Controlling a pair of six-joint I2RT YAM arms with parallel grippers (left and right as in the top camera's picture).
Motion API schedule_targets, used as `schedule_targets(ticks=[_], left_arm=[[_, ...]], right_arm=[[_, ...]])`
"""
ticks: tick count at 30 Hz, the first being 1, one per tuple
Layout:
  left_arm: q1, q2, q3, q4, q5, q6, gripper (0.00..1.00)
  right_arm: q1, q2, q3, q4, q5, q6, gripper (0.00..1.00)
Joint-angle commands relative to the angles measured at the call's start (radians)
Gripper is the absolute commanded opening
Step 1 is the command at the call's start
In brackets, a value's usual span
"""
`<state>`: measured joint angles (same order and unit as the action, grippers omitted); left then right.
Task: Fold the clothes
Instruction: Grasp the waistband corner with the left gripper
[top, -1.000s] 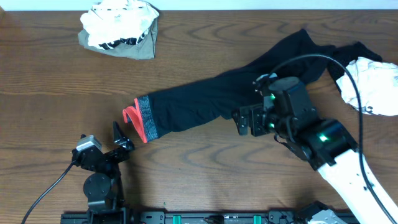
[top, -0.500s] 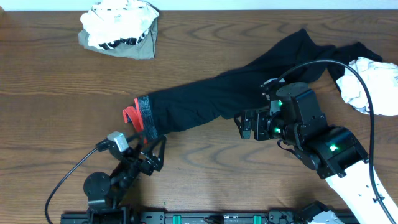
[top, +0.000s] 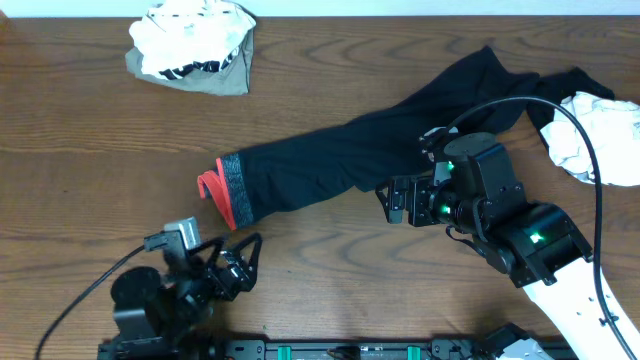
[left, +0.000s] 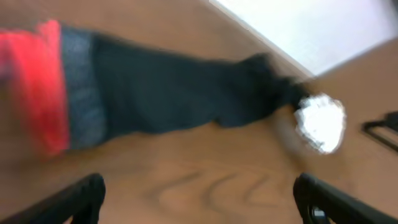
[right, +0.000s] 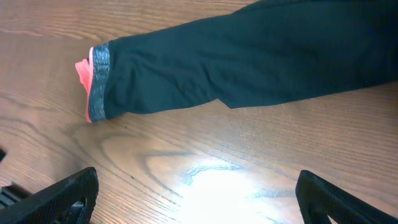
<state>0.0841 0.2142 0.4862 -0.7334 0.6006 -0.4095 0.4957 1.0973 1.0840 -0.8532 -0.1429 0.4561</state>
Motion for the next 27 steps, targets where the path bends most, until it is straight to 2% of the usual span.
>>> schedule_targets(ticks=[1,6,9,14,20,27], left_arm=[[0.002,0.103,0.122,-0.144,-0.216,0.282,0.98],[0.002,0.193,0.120,-0.187,-0.180,0.224,0.98],[0.002,0.237,0.120,-0.150,-0.140,0.175,0.98],[0.002,0.356,0.138,-0.109,-0.185,-0.024,0.98],[0.002,0.631,0.144,-0.095,-0.301,-0.064,0.98],[-0.042,0.941,0.155,0.068,-0.299,-0.101,0.98]], right_arm=[[-0.006,-0.009,0.009,-0.003,-0.007,0.011,0.99],[-0.006,-0.009,0.009,0.008,-0.007,0.012,0.99],[-0.006,-0.009,0.009,0.005,-0.007,0.011,0.99],[-0.006,-0.009,0.009,0.005,-0.007,0.012,0.99],[-0.006,-0.009,0.009,0.005,-0.007,0.011,0.99],[-0.006,-0.009,0.009,0.004,-0.007,0.011,0.99]])
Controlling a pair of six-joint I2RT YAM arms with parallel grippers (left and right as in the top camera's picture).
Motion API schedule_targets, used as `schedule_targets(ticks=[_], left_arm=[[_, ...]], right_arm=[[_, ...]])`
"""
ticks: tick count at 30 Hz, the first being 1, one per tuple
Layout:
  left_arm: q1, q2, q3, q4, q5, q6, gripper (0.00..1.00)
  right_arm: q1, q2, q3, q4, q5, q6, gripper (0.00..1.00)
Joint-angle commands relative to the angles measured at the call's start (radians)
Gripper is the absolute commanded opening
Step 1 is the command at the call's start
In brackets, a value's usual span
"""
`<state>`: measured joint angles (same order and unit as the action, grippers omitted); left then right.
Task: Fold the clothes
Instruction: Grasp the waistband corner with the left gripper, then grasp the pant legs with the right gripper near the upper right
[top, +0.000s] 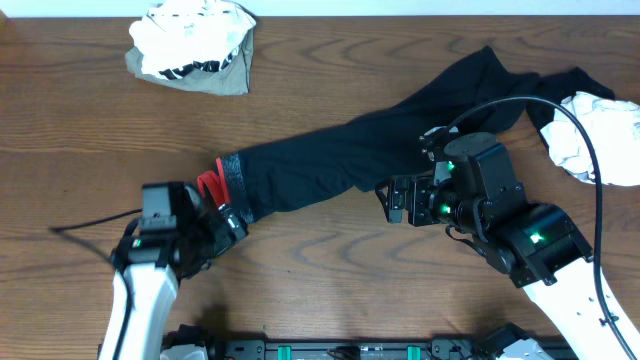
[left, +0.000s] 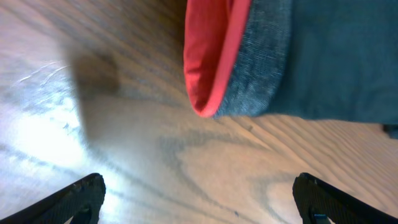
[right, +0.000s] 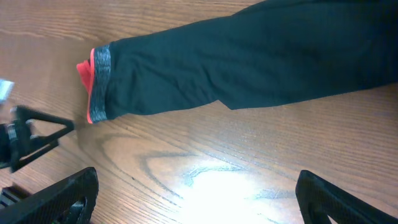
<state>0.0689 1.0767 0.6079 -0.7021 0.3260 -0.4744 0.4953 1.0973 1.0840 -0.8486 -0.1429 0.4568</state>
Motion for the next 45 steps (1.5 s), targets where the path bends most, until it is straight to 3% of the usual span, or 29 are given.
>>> schedule_targets(ticks=[1,5,11,22,37,40,43,45], left_arm=[[-0.042,0.111,0.035,0.066,-0.025,-0.041,0.98],[-0.099,0.199,0.044,0.159,-0.031,-0.090,0.98],[-0.147,0.244,0.049,0.189,-0.210,-0.240,0.98],[-0.149,0.332,0.049,0.344,-0.209,-0.295,0.98],[-0.149,0.455,0.049,0.372,-0.207,-0.294,0.99],[-0.149,0.455,0.049,0.370,-0.207,-0.294,0.79],[-0.149,0.455,0.049,0.367,-0.199,-0.294,0.72],[-0.149,0.455,0.049,0.367,-0.189,-0.292,0.61]], right_arm=[[-0.006,-0.009,0.009,0.000,-0.007,0.010,0.99],[-0.006,-0.009,0.009,0.000,-0.007,0.010,0.99],[-0.006,-0.009,0.009,-0.002,-0.007,0.010,0.99],[-0.006,-0.009,0.009,-0.011,-0.004,-0.005,0.99],[-0.006,-0.009,0.009,-0.013,-0.004,-0.005,0.99],[-0.006,-0.009,0.009,-0.013,-0.004,-0.005,0.99],[-0.006,-0.009,0.009,-0.013,-0.004,-0.005,0.99],[-0.006,-0.009,0.009,-0.014,-0.004,-0.005,0.99]])
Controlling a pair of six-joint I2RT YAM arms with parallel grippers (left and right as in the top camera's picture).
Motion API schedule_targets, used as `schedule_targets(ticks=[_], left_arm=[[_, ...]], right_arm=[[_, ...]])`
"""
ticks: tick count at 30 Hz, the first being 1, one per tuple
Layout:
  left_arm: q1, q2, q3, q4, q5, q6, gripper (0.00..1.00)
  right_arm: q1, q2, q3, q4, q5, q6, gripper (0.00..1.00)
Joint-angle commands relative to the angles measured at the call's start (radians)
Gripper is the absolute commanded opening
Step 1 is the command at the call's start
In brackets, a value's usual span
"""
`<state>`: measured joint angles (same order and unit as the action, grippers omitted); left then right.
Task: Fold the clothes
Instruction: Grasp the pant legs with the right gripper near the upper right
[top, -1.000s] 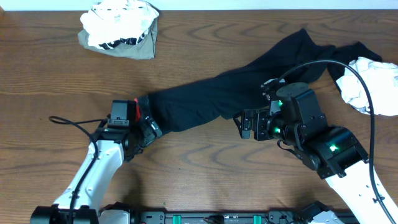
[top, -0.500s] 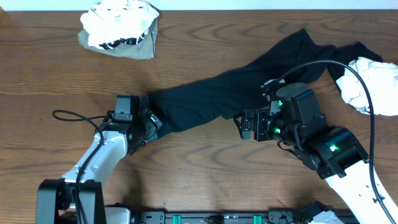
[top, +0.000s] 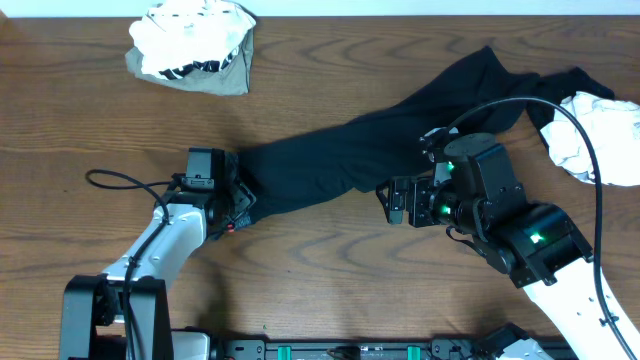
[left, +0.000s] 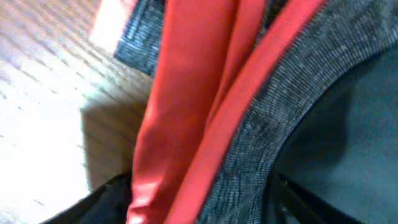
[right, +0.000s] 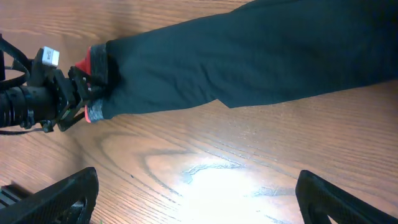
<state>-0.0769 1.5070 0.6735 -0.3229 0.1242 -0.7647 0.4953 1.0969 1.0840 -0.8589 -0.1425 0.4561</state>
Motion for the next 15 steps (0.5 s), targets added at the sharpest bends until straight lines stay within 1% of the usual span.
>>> schedule_targets(ticks=[1,3,5,8,9,11,15], left_arm=[[-0.003,0.025,-0.017,-0.011,0.023,0.008,0.52],[-0.003,0.024,-0.016,-0.017,0.028,0.008,0.37],[-0.003,0.023,-0.016,-0.034,0.029,0.011,0.25],[-0.003,0.004,-0.016,-0.079,0.029,0.011,0.19],[-0.003,-0.009,-0.016,-0.103,0.029,0.011,0.14],[-0.003,-0.041,-0.016,-0.156,0.027,0.012,0.09],[0.003,-0.131,-0.016,-0.275,0.020,0.011,0.08]], right_arm=[[-0.006,-0.008,0.009,-0.005,-0.005,-0.004,0.99],[-0.006,-0.008,0.009,-0.007,-0.005,-0.004,0.99],[-0.006,-0.008,0.009,-0.007,-0.005,-0.004,0.99],[-0.006,-0.008,0.009,-0.007,-0.004,-0.004,0.99],[-0.006,-0.008,0.009,-0.007,-0.004,-0.004,0.99],[-0.006,-0.008,0.009,-0.006,-0.004,-0.004,0.99],[-0.006,-0.008,0.009,-0.006,0.003,-0.003,0.99]])
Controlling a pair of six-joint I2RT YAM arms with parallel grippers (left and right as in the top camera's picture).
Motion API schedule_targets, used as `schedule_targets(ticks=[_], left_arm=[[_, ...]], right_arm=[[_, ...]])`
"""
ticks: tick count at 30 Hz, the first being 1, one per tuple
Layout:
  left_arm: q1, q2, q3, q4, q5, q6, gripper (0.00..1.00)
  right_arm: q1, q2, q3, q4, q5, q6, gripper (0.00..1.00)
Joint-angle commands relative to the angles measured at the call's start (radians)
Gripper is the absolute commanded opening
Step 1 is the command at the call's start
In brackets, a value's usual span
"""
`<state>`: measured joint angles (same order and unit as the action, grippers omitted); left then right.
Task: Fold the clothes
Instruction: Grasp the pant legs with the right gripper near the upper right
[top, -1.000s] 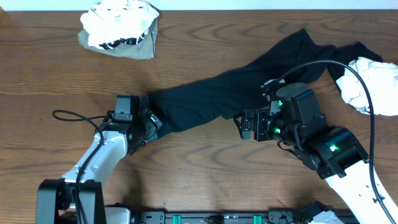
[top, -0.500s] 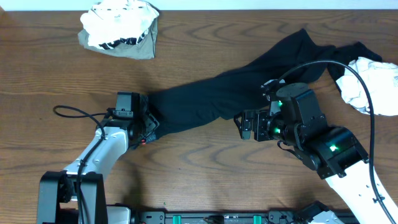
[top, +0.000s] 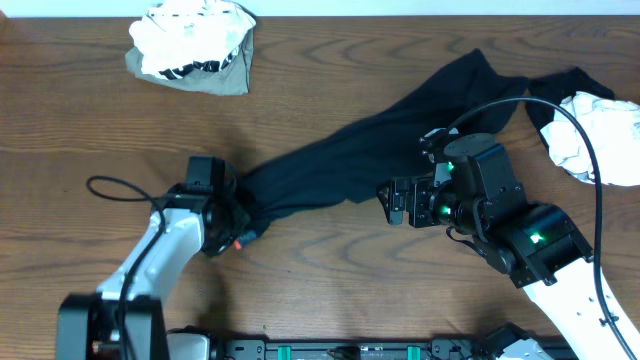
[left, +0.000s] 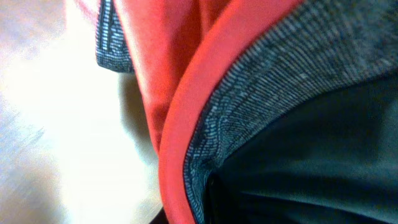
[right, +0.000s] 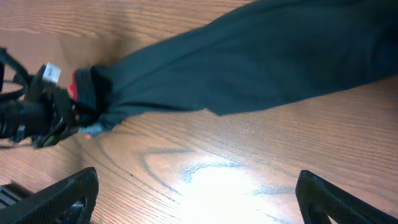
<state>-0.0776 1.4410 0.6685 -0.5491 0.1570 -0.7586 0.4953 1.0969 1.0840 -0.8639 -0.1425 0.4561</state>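
Note:
Long black pants (top: 400, 130) lie slantwise across the wooden table (top: 80, 120), legs toward the far right. Their grey and red waistband (left: 205, 124) fills the left wrist view. My left gripper (top: 228, 228) is shut on that waistband at the pants' lower left end, with its fingers hidden by the cloth. It also shows in the right wrist view, where the left gripper (right: 46, 112) sits at the bunched end of the pants (right: 249, 62). My right gripper (right: 199, 208) hangs open over bare wood just in front of the pants' middle, holding nothing.
A crumpled white and khaki garment (top: 190, 45) lies at the far left. Another white garment (top: 600, 130) lies at the right edge beside the pant legs. The left arm's cable (top: 110, 185) loops over the table to the left.
The left gripper has moved toward the near edge with the waistband in it. The waist end of the pants has followed and bunched up narrower. The right arm has not moved.
The left gripper was first open near the front edge, away from the pants. Then it stood open just left of the waistband, then with its fingers around the waistband. Now it holds the waistband, which sits nearer the front. The right gripper stayed open throughout.

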Motion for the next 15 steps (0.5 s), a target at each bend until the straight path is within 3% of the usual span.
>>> schedule_targets(ticks=[1,9,15], left_arm=[[0.008,-0.091,-0.011,-0.077,-0.014,0.005,0.08],[0.069,-0.230,-0.011,-0.250,-0.145,0.006,0.08],[0.138,-0.240,-0.011,-0.294,-0.150,0.051,0.08]], right_arm=[[-0.006,-0.008,0.009,-0.002,0.008,-0.003,0.99],[-0.006,-0.005,0.009,-0.009,0.110,0.059,0.99],[-0.006,0.010,0.009,-0.003,0.238,0.165,0.99]])
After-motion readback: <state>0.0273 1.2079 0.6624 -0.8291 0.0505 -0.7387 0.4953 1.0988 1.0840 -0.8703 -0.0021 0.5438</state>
